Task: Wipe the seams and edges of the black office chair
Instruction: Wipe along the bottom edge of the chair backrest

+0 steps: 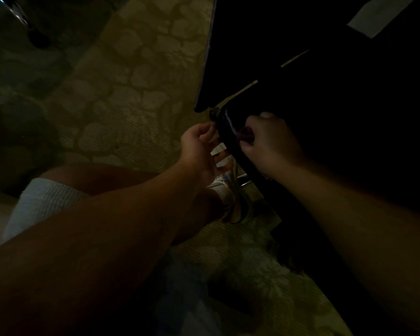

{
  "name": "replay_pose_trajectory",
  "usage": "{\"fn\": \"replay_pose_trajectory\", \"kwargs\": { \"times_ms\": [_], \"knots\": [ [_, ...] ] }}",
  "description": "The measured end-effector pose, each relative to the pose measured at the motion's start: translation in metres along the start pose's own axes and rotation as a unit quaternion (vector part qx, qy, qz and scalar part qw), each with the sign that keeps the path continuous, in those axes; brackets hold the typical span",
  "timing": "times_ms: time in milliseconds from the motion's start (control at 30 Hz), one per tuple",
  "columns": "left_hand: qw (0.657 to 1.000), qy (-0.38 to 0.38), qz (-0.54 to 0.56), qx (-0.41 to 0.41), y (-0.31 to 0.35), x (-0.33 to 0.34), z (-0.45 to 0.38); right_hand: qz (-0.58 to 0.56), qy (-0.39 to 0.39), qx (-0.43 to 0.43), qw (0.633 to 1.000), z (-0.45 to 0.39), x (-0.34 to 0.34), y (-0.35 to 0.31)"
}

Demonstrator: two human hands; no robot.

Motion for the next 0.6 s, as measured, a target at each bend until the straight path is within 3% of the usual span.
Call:
{"fn": "replay_pose_trajectory", "kwargs": {
  "times_ms": [167, 333, 467, 600],
  "knots": [
    [1.000, -0.002, 0.014, -0.004, -0.001, -0.002, -0.001, -0.004, 0.037, 0.039, 0.999, -0.004, -0.007, 0.007],
    [1.000, -0.004, 0.011, -0.001, 0.000, -0.003, -0.002, 0.009, -0.019, -0.003, 1.000, -0.002, 0.005, -0.005],
    [1.000, -0.006, 0.016, -0.009, 0.001, -0.003, -0.003, -0.002, 0.033, 0.033, 0.999, -0.009, -0.007, 0.003],
    [1.000, -0.008, 0.021, -0.009, 0.001, -0.006, -0.005, -0.007, -0.020, -0.014, 1.000, -0.008, 0.001, -0.005]
  ]
}}
Point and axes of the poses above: each hand's wrist, its own z-axis away from the middle knuckle, its own x-axis out of the palm, y = z × x, the point moved 6 cm from there along -z, towards the middle knuckle, and after that the axes turned 10 degrees about -z, right-handed, at the moved point
